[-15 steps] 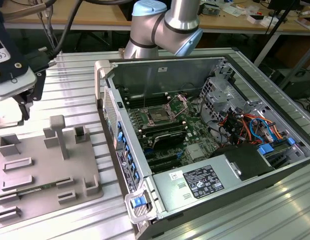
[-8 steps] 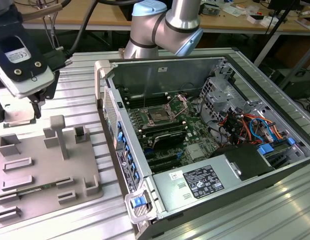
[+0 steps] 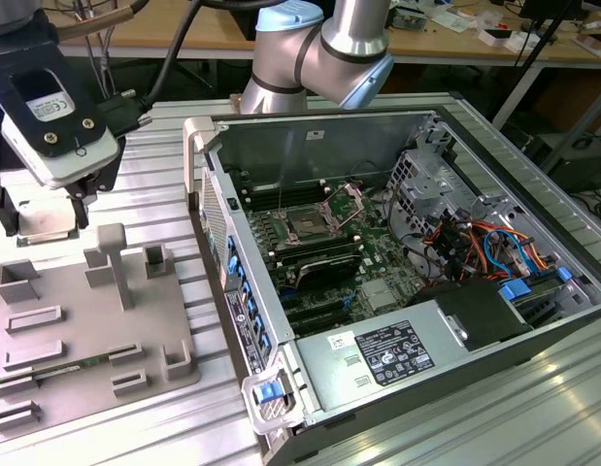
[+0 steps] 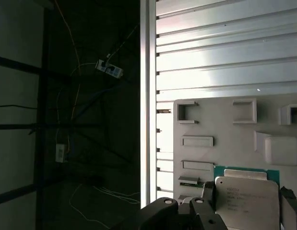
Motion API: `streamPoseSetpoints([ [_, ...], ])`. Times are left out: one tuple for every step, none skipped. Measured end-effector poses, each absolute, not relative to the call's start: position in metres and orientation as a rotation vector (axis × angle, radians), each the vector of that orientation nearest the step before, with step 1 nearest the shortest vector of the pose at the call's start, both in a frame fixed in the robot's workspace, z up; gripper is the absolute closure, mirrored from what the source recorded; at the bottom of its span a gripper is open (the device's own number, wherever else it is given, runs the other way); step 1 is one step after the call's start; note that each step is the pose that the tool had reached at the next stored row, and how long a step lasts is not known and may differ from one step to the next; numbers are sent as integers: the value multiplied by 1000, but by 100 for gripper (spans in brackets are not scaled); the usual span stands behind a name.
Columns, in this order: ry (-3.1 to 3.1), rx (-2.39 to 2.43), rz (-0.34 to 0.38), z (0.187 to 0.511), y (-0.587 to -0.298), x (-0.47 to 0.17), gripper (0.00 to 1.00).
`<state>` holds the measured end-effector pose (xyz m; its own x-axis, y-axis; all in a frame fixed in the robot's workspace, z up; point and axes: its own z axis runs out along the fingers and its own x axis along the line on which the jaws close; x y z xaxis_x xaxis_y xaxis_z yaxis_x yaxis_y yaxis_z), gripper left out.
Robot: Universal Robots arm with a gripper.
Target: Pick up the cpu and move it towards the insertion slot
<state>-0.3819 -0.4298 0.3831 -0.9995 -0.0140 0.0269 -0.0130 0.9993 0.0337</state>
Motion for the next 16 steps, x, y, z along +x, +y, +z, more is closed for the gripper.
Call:
streamPoseSetpoints([
  [-3114,21,-52,384,-430,-382,45],
  [-3115,21,-52,386,-430,-382,45],
  [-3116,21,-53,387,-430,-382,45],
  [-3116,21,-52,387,-430,-381,45],
  [-3117,21,-52,387,-430,-379,45],
  [-3116,21,-52,387,-430,-377,45],
  [-3116,21,-52,387,-430,-374,45],
  [-3116,21,-52,387,-430,-372,45],
  [-3116,21,-52,387,-430,-368,45],
  [-3116,21,-52,387,-430,-366,45],
  [-3117,21,-52,387,-430,-363,45],
  [-3116,21,-52,387,-430,-361,45],
  [-3116,21,-52,387,-430,-359,45],
  [-3116,21,-52,387,-430,-358,45],
  [-3116,21,-52,387,-430,-358,45],
  [-3117,21,-52,387,-430,-358,45],
])
